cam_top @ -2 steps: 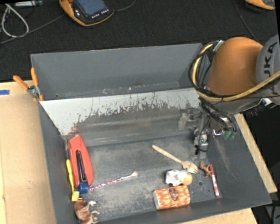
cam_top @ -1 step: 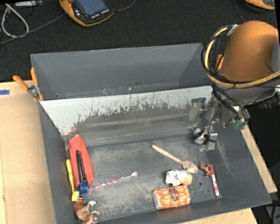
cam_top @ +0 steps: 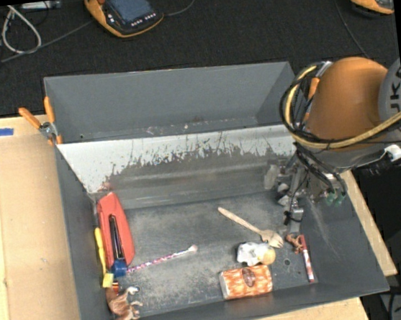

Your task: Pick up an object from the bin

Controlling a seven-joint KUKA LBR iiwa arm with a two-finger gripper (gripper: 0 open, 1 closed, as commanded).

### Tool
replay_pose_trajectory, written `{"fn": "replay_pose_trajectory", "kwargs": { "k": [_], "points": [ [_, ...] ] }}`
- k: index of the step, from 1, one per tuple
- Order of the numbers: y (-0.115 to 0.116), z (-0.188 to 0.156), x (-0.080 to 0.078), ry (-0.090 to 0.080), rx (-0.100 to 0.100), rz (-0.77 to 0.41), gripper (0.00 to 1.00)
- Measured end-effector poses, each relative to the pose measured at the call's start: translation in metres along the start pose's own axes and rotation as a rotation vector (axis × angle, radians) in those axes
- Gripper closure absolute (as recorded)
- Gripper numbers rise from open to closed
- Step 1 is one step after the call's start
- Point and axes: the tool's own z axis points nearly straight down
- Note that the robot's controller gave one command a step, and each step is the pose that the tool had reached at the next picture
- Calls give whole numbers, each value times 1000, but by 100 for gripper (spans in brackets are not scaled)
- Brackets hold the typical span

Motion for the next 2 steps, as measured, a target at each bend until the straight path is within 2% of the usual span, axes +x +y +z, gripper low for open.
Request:
{"fn": "replay_pose_trajectory", "kwargs": {
  "k": [1,2],
  "points": [
    [9,29,25,0,1,-75,0],
    [30,99,56,4,0,-94,0]
  ]
}}
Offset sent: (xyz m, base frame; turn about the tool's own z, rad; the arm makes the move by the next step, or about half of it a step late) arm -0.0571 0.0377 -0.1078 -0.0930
